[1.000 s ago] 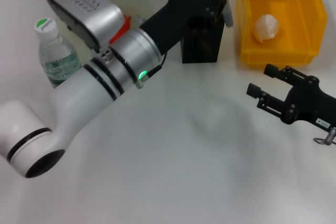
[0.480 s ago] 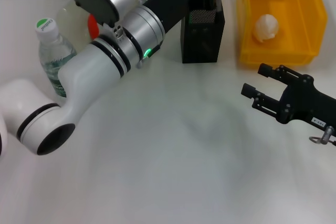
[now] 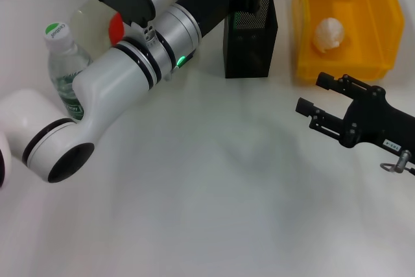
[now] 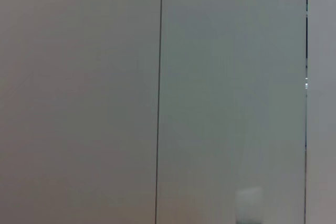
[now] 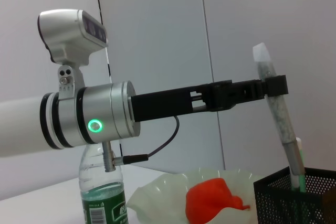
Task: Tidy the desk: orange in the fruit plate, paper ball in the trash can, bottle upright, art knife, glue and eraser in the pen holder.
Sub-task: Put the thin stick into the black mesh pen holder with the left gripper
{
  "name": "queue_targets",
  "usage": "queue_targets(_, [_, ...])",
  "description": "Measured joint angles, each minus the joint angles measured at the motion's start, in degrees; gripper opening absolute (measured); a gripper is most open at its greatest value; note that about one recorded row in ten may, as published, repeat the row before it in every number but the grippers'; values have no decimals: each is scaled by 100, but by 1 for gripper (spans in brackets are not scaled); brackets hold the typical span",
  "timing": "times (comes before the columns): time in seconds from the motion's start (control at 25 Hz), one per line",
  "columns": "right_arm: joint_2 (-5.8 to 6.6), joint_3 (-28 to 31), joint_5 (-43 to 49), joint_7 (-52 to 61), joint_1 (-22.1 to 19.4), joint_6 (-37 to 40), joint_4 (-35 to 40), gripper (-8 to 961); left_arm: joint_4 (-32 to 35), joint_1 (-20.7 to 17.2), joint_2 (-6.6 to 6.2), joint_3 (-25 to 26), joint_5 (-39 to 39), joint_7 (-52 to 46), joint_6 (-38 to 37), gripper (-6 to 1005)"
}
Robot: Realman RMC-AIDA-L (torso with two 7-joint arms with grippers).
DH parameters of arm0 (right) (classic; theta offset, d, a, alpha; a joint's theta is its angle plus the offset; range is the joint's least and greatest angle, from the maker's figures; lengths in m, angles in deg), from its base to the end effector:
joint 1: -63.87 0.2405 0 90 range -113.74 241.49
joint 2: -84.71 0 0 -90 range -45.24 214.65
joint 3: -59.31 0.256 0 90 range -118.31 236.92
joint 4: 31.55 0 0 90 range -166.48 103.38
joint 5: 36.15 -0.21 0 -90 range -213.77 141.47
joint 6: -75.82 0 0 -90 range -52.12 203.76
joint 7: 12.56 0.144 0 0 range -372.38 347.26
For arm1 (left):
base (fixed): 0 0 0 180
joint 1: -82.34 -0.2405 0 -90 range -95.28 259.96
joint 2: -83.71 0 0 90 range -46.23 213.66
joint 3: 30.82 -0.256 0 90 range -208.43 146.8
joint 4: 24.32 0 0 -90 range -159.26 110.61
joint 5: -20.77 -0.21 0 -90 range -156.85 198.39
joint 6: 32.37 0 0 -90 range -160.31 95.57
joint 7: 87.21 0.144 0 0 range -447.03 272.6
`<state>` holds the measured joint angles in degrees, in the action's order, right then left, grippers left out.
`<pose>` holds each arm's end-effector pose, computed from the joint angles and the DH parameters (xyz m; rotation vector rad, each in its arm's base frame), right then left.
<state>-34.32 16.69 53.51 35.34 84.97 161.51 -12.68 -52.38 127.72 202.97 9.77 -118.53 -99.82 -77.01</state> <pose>0.3035 0.2828 -0.0235 -2.3565 0.4799 0.9328 -0.1274 0.3993 -0.1065 -2.1518 -0.3906 -0.9309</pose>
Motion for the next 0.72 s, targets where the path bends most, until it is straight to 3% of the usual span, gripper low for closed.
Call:
queue_targets(0.44, [3, 0, -1, 42, 9, 1, 14, 678, 48, 22, 1, 52, 0, 55, 9, 298])
queue_targets(0.72, [3, 5, -13, 51, 14, 1, 20, 678, -19, -9, 0, 24, -35, -34, -23, 524])
